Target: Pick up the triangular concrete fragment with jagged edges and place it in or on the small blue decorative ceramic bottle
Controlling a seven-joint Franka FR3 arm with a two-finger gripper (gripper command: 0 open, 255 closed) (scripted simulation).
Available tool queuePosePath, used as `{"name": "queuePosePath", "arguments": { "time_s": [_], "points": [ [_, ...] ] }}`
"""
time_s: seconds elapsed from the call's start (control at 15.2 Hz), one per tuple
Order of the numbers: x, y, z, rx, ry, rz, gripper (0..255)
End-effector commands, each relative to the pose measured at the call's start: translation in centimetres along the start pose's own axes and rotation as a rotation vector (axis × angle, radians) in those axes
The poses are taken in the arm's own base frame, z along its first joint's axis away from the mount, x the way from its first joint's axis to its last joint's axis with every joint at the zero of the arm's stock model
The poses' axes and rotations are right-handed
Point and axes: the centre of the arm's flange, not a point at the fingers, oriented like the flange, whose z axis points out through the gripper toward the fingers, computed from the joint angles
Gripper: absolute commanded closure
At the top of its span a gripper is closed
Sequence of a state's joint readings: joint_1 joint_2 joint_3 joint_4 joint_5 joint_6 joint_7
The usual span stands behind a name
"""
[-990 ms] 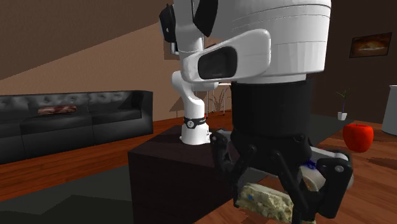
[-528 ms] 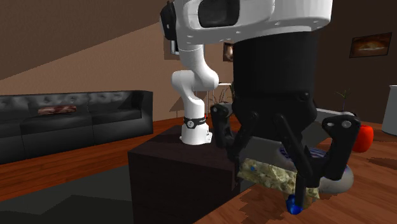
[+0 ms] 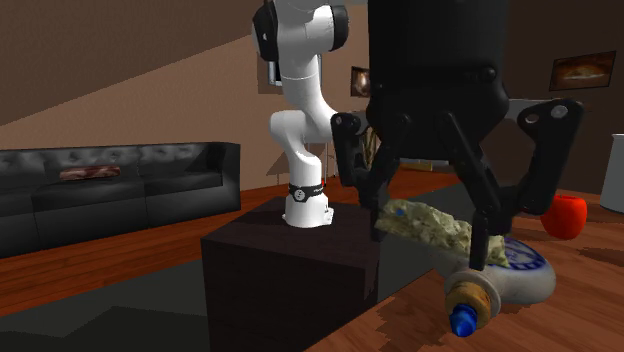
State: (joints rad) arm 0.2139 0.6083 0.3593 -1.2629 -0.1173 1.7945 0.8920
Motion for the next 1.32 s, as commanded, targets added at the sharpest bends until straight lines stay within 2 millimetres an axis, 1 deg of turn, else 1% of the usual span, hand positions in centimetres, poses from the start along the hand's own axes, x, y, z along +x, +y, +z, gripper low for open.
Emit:
{"name": "queuePosePath", "arguments": {
  "time_s": [0.0, 0.33, 1.25],
  "points": [
    [-0.1, 0.0, -1.1, 0.0, 0.0, 0.0, 255],
    [-0.4, -0.1, -3.5, 0.0, 0.0, 0.0, 255],
    [-18.7, -0.4, -1.5, 0.0, 0.0, 0.0, 255]
  ]
}}
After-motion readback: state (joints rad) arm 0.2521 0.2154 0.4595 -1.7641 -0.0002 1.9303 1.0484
